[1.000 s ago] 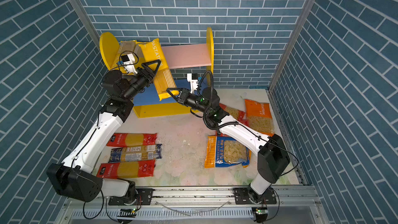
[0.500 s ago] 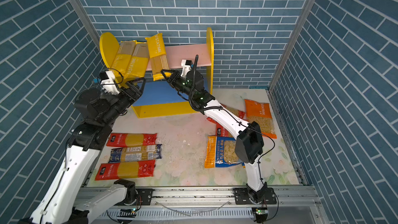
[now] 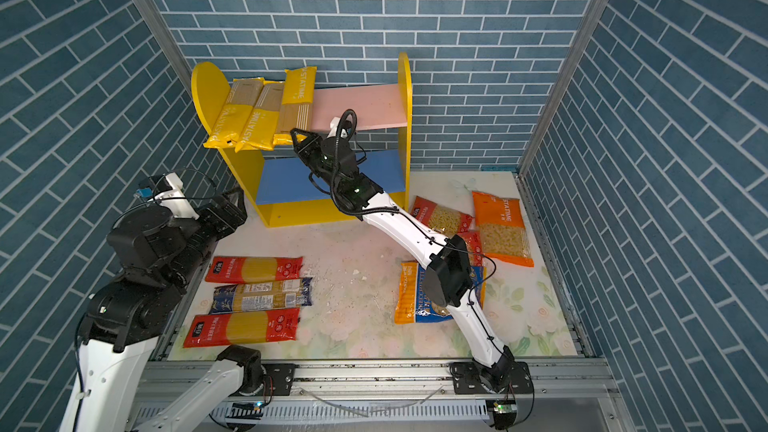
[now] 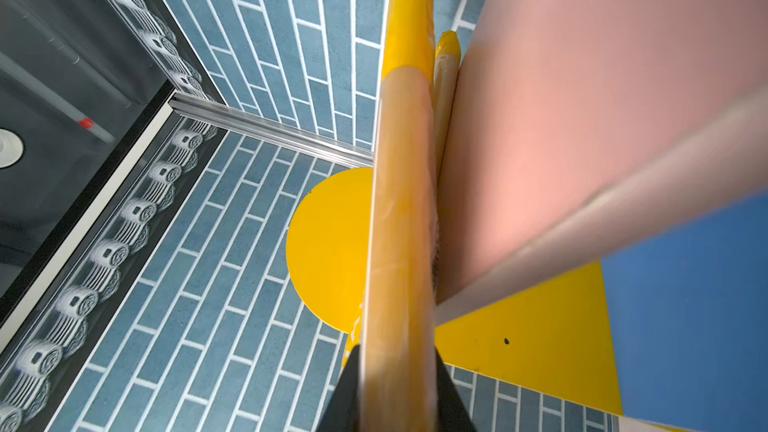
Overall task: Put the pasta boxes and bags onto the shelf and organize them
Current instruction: 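Push the pack against the other two packs with right gripper while left withdraws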
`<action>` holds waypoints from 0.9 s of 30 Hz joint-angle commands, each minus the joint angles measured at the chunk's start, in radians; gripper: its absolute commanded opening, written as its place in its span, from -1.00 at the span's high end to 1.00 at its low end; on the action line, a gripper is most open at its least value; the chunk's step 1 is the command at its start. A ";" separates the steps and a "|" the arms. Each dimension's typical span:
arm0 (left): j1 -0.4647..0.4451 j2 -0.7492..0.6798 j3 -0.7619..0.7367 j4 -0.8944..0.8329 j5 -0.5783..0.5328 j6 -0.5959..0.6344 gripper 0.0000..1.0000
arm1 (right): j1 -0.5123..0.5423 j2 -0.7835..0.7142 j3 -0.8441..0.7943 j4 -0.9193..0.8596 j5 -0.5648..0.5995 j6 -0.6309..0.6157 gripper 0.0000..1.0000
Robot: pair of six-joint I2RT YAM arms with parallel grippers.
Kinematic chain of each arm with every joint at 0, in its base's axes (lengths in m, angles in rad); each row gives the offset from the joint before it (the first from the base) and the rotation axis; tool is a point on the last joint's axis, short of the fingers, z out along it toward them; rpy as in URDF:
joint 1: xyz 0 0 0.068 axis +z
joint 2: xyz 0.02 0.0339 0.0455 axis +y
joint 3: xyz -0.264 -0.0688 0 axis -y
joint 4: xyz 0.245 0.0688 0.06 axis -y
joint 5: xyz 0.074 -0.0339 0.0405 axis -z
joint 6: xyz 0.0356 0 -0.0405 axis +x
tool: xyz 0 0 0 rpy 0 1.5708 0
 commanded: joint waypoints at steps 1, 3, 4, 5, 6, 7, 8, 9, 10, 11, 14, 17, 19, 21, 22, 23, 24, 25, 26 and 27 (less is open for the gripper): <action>0.004 0.013 -0.001 -0.009 0.002 0.019 -0.68 | 0.032 -0.028 0.071 -0.024 0.106 -0.039 1.00; 0.004 0.019 -0.007 0.011 0.024 0.011 -0.68 | 0.028 -0.015 0.111 -0.069 0.091 -0.042 0.96; 0.004 0.022 -0.013 0.024 0.040 0.005 -0.68 | 0.027 -0.007 0.155 -0.118 0.084 -0.057 0.86; 0.004 0.025 -0.016 0.033 0.050 0.000 -0.68 | 0.023 0.000 0.185 -0.147 0.081 -0.071 0.76; 0.004 0.030 -0.020 0.042 0.065 -0.006 -0.68 | 0.020 0.004 0.198 -0.153 0.075 -0.085 0.64; 0.004 0.033 -0.022 0.050 0.073 -0.010 -0.68 | 0.014 0.004 0.200 -0.154 0.067 -0.089 0.54; 0.004 0.036 -0.025 0.056 0.082 -0.013 -0.68 | 0.011 0.005 0.202 -0.157 0.061 -0.089 0.46; 0.004 0.038 -0.029 0.064 0.091 -0.015 -0.68 | 0.007 0.005 0.203 -0.159 0.051 -0.092 0.36; 0.004 0.039 -0.033 0.073 0.101 -0.016 -0.68 | 0.002 0.009 0.212 -0.169 0.039 -0.097 0.25; 0.004 0.041 -0.036 0.080 0.107 -0.015 -0.68 | -0.003 0.016 0.230 -0.190 0.027 -0.098 0.20; 0.004 0.051 -0.042 0.091 0.123 -0.018 -0.68 | -0.024 0.039 0.277 -0.212 -0.013 -0.102 0.19; 0.004 0.057 -0.047 0.098 0.136 -0.029 -0.68 | -0.037 0.050 0.286 -0.216 -0.032 -0.099 0.24; 0.004 0.054 -0.052 0.104 0.139 -0.032 -0.68 | -0.040 0.054 0.284 -0.207 -0.046 -0.097 0.28; 0.004 0.054 -0.054 0.100 0.136 -0.033 -0.68 | -0.044 0.060 0.286 -0.203 -0.063 -0.095 0.30; 0.004 0.052 -0.053 0.097 0.134 -0.034 -0.68 | -0.048 0.060 0.286 -0.208 -0.074 -0.094 0.30; 0.004 0.053 -0.052 0.094 0.134 -0.034 -0.68 | -0.053 0.059 0.285 -0.211 -0.087 -0.094 0.30; 0.004 0.053 -0.050 0.092 0.135 -0.032 -0.68 | -0.060 0.058 0.281 -0.222 -0.100 -0.089 0.29; 0.004 0.053 -0.047 0.089 0.135 -0.029 -0.67 | -0.065 0.053 0.267 -0.220 -0.118 -0.075 0.26; 0.004 0.053 -0.045 0.085 0.132 -0.026 -0.67 | -0.071 0.047 0.247 -0.206 -0.138 -0.066 0.23; 0.004 0.052 -0.046 0.084 0.128 -0.023 -0.67 | -0.071 0.037 0.222 -0.187 -0.152 -0.059 0.18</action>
